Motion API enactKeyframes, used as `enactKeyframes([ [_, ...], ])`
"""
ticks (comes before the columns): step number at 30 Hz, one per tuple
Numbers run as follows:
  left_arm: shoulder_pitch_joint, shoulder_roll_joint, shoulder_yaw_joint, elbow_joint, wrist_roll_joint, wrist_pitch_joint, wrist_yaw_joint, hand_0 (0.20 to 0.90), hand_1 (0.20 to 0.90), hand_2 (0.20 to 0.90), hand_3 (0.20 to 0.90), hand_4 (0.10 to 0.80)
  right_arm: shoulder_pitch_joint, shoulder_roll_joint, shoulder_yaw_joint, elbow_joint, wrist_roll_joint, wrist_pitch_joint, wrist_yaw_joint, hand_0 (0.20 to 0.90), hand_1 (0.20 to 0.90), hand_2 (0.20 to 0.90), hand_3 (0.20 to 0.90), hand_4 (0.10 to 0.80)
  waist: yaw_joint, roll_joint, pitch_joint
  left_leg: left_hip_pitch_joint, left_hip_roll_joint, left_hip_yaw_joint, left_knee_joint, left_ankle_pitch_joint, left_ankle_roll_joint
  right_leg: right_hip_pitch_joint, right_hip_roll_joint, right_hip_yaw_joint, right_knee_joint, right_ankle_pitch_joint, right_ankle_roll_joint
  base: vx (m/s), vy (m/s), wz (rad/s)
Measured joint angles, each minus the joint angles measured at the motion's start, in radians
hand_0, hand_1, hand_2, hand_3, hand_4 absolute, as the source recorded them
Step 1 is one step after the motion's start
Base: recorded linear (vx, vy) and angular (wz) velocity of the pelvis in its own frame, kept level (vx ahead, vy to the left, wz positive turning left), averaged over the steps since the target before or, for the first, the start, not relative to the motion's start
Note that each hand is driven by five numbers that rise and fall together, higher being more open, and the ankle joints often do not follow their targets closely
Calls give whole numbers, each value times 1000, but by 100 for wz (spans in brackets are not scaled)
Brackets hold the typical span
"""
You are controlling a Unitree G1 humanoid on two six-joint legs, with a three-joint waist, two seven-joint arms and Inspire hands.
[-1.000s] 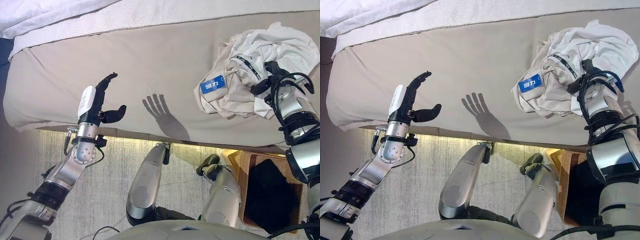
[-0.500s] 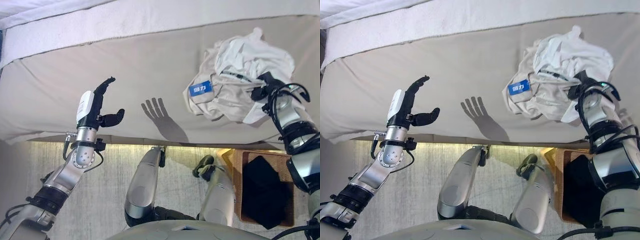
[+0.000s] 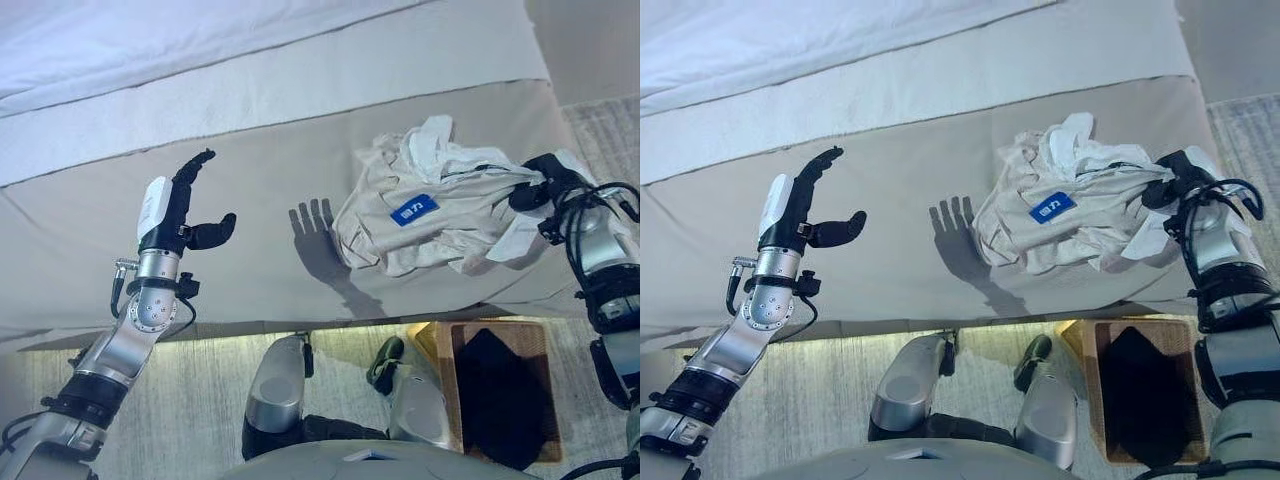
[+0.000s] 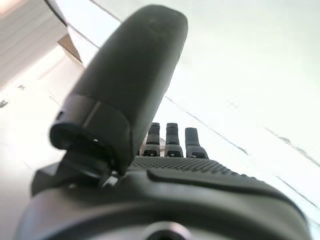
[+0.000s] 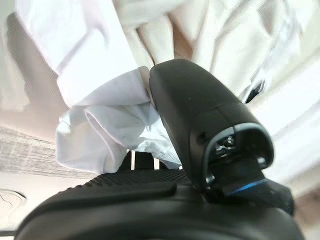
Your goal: Pick up the clothes from the bed and place them into the basket
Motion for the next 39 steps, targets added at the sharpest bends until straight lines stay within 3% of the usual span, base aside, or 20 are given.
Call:
enactKeyframes([
  [6,-5,0,12,1,2,4,-47,900,900,900,900,800,58,0,-45,0,63,0,23,300,300,300,200,100,-5,-61,-64,59,4,2,-32,0,0,78,24,-3,-75,7,-2,87,-21,-1],
  [10,-2,-1,12,2,3,4,-69,900,900,900,900,800,73,0,-47,0,76,1,23,300,300,300,200,100,-7,-64,-74,83,4,1,-44,0,0,107,29,-6,-90,17,-1,38,-18,4],
  [11,-2,-1,12,2,3,4,-71,900,900,900,900,800,76,0,-47,1,88,2,23,326,326,326,230,130,-4,-64,-75,83,4,0,-44,0,0,107,29,-7,-92,17,-1,33,-20,3],
  [12,-1,-1,12,2,3,4,-75,900,900,900,900,800,78,1,-47,1,98,3,24,549,549,549,491,391,-2,-63,-75,81,3,-1,-44,0,0,109,29,-8,-95,17,-1,31,-27,4],
  [13,0,-1,13,2,3,4,-79,900,900,900,900,800,81,2,-47,2,103,4,25,900,900,900,900,800,0,-63,-77,78,2,-2,-44,0,0,109,30,-10,-99,17,-1,7,-26,6],
  [33,62,0,41,2,3,2,-106,900,900,900,900,800,85,7,-48,47,92,11,4,900,900,900,900,800,51,-53,-110,21,-1,-35,-38,5,-9,81,30,-44,-104,17,0,-6,-10,6],
  [39,96,0,41,2,3,-1,-105,900,900,900,900,800,90,7,-40,-16,-21,10,-102,900,900,900,900,800,48,-42,-123,1,0,-35,-25,5,-9,65,29,-40,-103,18,0,0,7,-1],
])
